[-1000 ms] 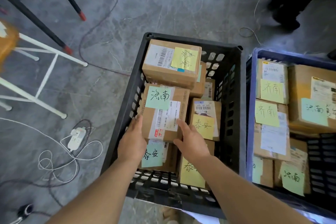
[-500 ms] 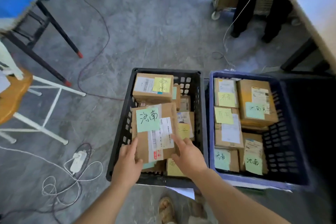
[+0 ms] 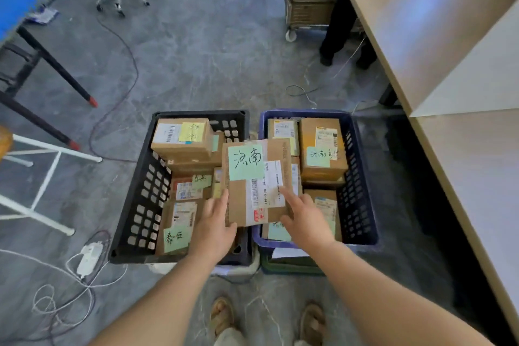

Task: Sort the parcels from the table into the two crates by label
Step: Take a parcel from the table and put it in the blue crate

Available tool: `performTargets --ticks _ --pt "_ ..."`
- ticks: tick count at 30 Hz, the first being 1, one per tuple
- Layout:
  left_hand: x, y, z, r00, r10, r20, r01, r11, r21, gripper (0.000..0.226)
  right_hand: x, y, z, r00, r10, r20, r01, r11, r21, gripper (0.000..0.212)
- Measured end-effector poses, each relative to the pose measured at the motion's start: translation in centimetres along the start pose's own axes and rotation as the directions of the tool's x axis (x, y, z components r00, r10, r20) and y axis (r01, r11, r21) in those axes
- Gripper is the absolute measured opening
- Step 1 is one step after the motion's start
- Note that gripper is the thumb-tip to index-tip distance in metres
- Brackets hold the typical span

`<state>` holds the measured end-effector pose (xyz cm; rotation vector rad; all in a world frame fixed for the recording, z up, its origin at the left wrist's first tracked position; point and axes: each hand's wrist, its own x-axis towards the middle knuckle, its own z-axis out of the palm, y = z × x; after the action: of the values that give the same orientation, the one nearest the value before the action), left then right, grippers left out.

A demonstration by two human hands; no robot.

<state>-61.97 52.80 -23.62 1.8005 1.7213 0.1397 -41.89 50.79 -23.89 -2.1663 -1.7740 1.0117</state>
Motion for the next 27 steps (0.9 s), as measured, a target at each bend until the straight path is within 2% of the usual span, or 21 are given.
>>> performTargets --ticks 6,12,20,27 --pt "-0.2 7.7 8.1 0.996 0.055 0.072 -0.054 0.998 -0.022 0.08 -2.9 10.0 -3.9 0.993 0.09 -0.073 -0.088 0.996 0.021 0.061" --pt "0.9 11.6 13.4 0.982 0.109 0.155 -0.107 0.994 -0.021 0.079 -3.1 16.5 -5.2 0.984 0.169 -0.057 -0.169 0.986 0.007 0.058" --pt "3.2 12.2 17.5 0.966 0.099 0.239 -0.11 0.993 0.033 0.078 -0.9 20.4 -4.2 0.975 0.223 0.013 -0.222 0.974 -0.042 0.06" --pt "6.8 10.9 20.3 0.958 0.037 0.283 -0.059 0.996 0.07 0.079 3.4 22.1 -2.6 0.97 0.228 0.081 -0.207 0.955 -0.211 0.063"
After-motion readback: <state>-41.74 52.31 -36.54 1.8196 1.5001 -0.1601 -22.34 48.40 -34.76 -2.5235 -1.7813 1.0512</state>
